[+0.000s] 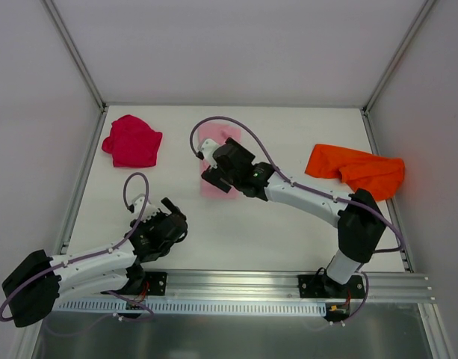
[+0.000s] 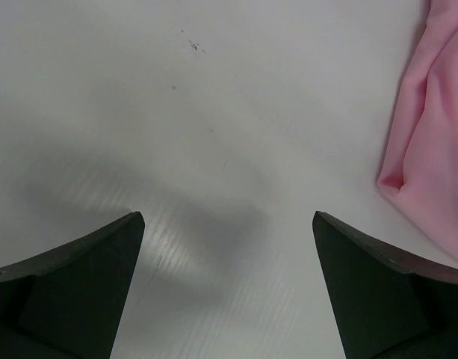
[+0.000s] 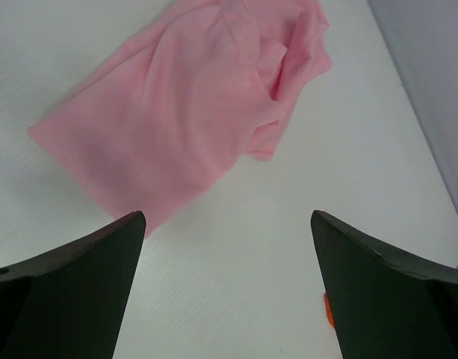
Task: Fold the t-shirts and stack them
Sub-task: Fold the folded rectangular tshirt in 1/3 of the way
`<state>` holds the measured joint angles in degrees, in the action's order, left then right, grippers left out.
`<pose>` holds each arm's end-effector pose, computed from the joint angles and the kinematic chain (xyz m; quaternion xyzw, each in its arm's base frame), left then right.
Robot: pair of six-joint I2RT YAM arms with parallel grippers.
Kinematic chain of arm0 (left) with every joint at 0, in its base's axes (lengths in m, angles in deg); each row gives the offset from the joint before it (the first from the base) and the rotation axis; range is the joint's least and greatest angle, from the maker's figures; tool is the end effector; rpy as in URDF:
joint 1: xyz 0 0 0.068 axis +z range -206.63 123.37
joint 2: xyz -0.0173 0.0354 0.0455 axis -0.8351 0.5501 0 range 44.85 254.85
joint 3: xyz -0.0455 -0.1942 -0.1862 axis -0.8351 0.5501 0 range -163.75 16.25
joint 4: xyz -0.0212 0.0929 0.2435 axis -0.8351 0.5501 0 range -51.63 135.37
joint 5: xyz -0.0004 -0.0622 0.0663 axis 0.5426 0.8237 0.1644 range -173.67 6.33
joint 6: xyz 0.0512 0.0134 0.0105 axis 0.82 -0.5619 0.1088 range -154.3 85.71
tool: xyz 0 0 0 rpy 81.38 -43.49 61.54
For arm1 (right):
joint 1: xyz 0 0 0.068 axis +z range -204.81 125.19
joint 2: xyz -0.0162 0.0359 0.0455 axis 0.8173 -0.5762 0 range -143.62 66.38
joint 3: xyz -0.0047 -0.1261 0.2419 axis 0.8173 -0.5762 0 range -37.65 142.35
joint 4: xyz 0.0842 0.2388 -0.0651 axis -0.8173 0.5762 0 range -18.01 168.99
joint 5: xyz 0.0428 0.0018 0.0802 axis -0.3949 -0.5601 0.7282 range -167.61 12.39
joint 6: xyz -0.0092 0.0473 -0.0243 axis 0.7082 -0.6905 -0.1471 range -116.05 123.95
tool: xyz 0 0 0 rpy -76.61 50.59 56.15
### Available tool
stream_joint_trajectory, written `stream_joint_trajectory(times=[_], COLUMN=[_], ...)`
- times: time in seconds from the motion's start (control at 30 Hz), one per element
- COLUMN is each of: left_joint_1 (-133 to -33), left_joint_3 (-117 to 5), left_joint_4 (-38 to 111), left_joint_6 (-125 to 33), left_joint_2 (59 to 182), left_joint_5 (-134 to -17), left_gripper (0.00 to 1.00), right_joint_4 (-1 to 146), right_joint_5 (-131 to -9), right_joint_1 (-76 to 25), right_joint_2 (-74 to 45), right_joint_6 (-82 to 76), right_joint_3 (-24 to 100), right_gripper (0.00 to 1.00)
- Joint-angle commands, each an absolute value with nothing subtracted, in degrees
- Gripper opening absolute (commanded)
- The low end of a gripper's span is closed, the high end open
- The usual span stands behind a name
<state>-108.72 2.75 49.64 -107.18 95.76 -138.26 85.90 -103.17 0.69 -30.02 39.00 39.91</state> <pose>0.1133 -0.0983 0.1461 -0.3091 0.7887 -0.0799 0.5254 0.2335 0.3126 0.2961 -0.5337 0.6777 -0.1081 0.4943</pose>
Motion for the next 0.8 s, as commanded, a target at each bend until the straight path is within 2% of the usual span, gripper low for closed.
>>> stream_joint_trajectory(times=[0.0,0.13,0.37,0.47,0.67,0.77], left_joint_1=[-108.8,-106.4,-98.3,-93.4,-84.1,-80.1], left_joint_3=[1.0,-2.7,-1.2,-1.1,2.3,2.9], left_joint_4=[52.3,57.4,44.9,44.2,44.4,43.8], left_joint_6=[-107.7,-105.1,-93.4,-92.0,-87.5,-86.6], left_joint_2=[94.7,91.1,86.6,87.4,76.5,75.5], left_joint_5=[-142.0,-143.8,-132.4,-127.9,-121.2,-117.8], left_gripper=[0.99,0.99,0.99,0.99,0.99,0.99], right_joint_4=[88.0,85.2,81.9,80.9,82.3,83.3], right_joint_5=[-98.3,-93.6,-88.8,-86.1,-84.1,-83.9], right_joint_1=[-0.1,-2.6,-3.0,-2.9,-2.9,-2.8], right_joint_2=[-32.0,-32.7,-32.9,-32.9,-33.6,-33.6], right_joint_6=[35.9,33.9,33.2,33.3,33.7,33.8], right_joint_3=[38.4,35.4,33.1,33.4,34.0,34.3], right_gripper=[1.0,1.0,1.0,1.0,1.0,1.0])
